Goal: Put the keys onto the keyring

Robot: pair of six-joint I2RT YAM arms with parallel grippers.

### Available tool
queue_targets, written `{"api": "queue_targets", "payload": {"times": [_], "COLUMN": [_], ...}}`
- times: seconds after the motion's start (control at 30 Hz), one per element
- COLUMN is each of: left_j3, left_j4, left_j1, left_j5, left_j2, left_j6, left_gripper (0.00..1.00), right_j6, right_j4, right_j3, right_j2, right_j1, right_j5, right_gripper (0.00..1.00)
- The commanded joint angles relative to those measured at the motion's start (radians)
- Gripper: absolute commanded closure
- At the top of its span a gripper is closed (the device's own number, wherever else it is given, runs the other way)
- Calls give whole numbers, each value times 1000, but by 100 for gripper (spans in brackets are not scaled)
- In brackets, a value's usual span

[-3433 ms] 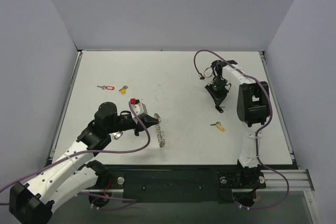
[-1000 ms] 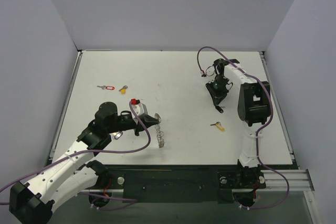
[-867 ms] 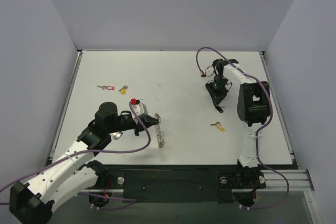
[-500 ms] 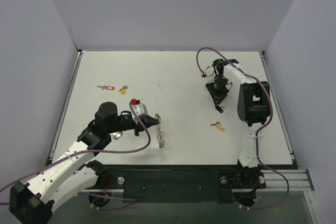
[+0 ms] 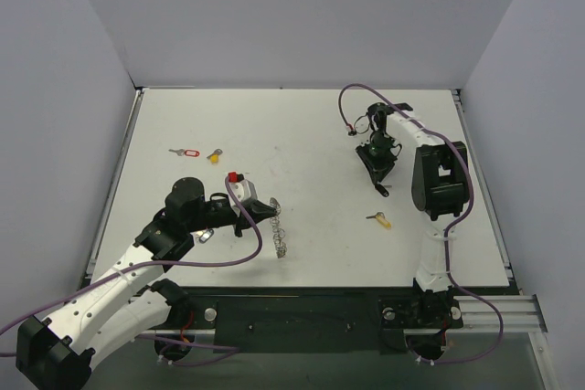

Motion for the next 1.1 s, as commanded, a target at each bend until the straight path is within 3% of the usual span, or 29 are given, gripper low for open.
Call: {"api": "queue_targets", "payload": {"times": [0.0, 0.43, 1.07], "left_j3": [16, 19, 17], "left_j4": [42, 41, 41], "left_j1": [6, 7, 7], "left_j5": [20, 25, 28], "left_j2": [-6, -3, -7], "left_j6": [12, 15, 18], "left_gripper": [100, 100, 100], "right_j6": [-7, -5, 9], "right_j4": [-59, -48, -24], "right_j3": [29, 26, 9], "right_j2": [26, -35, -17], "right_j1": [7, 5, 7], "right_j5": [13, 31, 28], "right_gripper": [82, 76, 76]}}
